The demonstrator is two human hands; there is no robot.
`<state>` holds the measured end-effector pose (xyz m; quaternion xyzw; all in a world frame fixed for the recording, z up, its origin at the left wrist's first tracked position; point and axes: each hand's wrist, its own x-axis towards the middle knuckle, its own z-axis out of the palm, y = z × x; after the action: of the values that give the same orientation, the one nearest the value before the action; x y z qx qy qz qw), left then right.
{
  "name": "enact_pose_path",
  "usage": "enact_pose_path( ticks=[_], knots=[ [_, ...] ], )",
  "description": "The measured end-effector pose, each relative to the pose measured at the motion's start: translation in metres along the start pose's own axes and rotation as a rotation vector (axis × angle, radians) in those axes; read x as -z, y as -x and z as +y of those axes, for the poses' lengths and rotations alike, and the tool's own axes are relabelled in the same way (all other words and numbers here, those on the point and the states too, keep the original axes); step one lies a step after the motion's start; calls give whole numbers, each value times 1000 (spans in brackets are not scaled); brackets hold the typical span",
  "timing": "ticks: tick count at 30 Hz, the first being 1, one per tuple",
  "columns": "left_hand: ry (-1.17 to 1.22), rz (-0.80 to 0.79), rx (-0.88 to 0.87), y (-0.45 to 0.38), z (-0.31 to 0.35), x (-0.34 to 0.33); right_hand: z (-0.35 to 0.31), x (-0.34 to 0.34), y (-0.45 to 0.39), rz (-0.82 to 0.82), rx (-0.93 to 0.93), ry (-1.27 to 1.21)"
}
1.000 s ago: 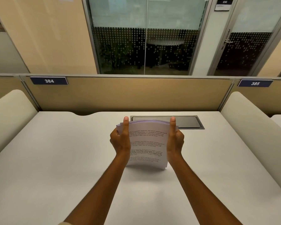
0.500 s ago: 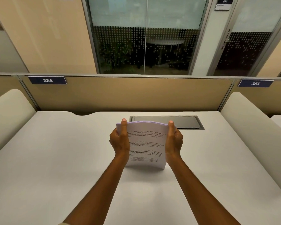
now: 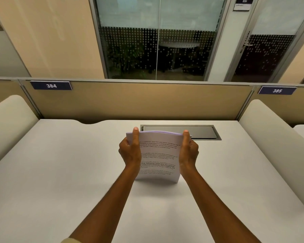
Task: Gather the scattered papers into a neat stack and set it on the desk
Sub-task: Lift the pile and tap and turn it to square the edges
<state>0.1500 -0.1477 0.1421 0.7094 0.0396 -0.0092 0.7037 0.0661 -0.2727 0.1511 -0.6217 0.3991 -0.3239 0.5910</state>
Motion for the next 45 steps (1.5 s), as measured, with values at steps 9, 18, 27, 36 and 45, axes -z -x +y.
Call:
enact_pose_path(
  ticks=[9, 18, 27, 36, 45],
  knots=[
    [-78, -248, -62, -6, -44, 15, 38, 4, 1, -214, 58, 30],
    [-102, -350, -66, -10, -64, 25, 63, 10, 5, -253, 32, 166],
    [-84, -251, -187, -6, -49, 21, 52, 5, -2, -260, 91, 124],
    [-95, -263, -92, 5, -90, 31, 85, 11, 7, -261, 44, 113],
    [-91, -274, -118, -1, -84, 26, 77, 10, 0, -270, 57, 93]
  ],
)
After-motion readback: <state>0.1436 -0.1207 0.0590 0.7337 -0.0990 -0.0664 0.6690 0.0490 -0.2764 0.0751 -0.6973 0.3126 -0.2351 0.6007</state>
